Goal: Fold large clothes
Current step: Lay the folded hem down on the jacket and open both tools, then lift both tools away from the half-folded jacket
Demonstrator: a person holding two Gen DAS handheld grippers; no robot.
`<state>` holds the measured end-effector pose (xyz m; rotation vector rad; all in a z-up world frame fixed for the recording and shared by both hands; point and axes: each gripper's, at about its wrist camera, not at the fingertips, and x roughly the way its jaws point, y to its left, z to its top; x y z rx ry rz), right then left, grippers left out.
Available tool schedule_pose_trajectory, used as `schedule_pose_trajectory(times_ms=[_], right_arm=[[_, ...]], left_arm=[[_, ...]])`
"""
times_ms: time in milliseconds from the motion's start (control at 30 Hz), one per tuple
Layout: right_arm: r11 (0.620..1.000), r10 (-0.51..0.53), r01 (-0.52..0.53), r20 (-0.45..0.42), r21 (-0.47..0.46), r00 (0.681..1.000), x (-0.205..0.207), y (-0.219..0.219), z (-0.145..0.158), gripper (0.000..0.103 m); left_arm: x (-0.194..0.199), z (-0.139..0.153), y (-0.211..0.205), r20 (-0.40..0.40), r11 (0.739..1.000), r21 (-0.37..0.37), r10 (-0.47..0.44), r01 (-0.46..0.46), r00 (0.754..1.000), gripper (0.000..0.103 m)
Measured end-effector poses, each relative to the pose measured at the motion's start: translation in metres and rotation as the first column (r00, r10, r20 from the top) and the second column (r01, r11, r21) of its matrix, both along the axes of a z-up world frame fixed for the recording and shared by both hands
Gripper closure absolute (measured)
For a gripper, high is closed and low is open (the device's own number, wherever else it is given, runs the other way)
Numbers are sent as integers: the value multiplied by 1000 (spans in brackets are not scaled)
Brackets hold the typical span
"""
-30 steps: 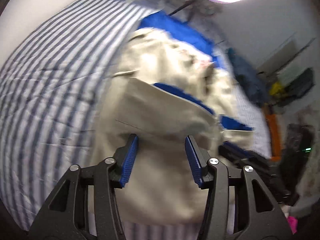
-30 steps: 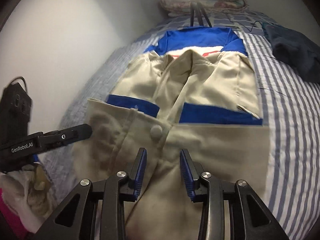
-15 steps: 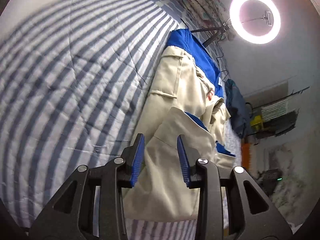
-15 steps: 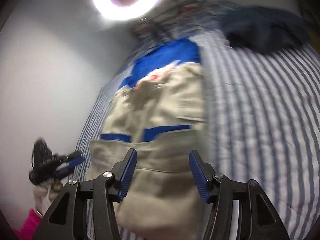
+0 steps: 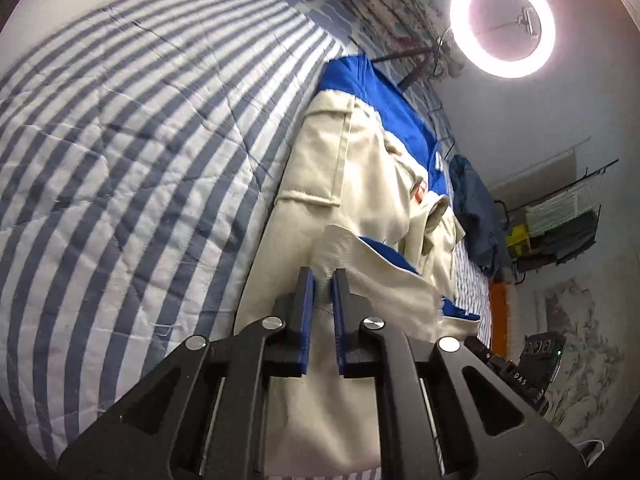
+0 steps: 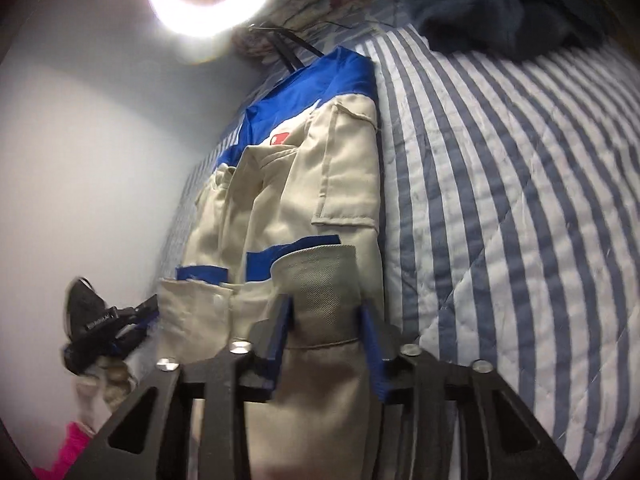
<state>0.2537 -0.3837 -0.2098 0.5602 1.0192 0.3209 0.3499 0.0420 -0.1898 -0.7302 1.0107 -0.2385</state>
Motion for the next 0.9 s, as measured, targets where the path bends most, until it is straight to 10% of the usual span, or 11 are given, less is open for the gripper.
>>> schedule_pose_trajectory(times_ms=[300, 467, 567, 733, 900], right_arm=[[986, 61, -38, 137, -161, 989, -2, 29, 32, 84], [969, 48, -35, 47, -245, 998, 19, 28, -3, 81], [954, 57, -39, 52, -297, 997, 20, 29, 1, 69], [955, -4, 46, 140, -295, 990, 8, 16, 35, 66], [941, 83, -27, 153, -337, 985, -4, 41, 47, 67]], left_arm=[[-19, 15, 6, 23, 984, 144, 99, -101, 995, 103], [-14, -20, 33, -102, 970, 179, 182, -162, 978, 103], [-21, 0, 41, -30, 959, 211, 200, -190, 979, 103], [-30, 55, 9, 148, 953, 289, 51, -93, 988, 103], [-29, 54, -51, 161, 882, 465, -169, 77, 972, 103]])
